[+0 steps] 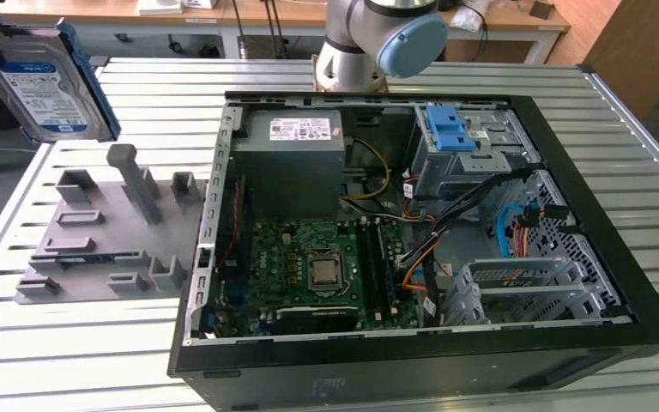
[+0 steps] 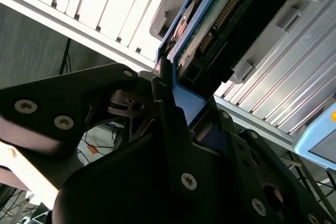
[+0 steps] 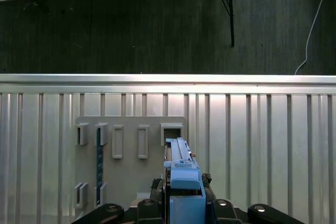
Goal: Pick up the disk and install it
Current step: 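Pick up the disk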
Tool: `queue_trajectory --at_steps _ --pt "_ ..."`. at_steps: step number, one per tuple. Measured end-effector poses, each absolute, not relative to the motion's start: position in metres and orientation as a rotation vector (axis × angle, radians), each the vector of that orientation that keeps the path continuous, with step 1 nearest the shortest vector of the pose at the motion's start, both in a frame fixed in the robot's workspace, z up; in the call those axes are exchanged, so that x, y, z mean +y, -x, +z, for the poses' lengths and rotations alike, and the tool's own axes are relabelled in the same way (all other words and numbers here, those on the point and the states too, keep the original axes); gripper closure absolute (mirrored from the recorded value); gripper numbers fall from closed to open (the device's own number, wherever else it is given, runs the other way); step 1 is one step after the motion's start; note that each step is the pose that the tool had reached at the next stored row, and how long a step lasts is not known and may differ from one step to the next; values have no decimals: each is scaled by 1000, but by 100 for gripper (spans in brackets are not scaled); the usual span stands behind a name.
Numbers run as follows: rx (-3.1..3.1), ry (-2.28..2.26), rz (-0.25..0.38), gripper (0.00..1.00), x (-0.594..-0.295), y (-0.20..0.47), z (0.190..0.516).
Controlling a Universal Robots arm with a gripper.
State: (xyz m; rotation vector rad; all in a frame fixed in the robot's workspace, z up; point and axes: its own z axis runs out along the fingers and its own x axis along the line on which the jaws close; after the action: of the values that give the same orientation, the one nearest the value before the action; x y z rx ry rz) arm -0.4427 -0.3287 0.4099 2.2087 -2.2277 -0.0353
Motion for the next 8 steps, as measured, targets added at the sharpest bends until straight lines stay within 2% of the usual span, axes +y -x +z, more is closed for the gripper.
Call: queue_trajectory --at_steps 8 --pt "-2228 -2209 -35 64 -328 443 416"
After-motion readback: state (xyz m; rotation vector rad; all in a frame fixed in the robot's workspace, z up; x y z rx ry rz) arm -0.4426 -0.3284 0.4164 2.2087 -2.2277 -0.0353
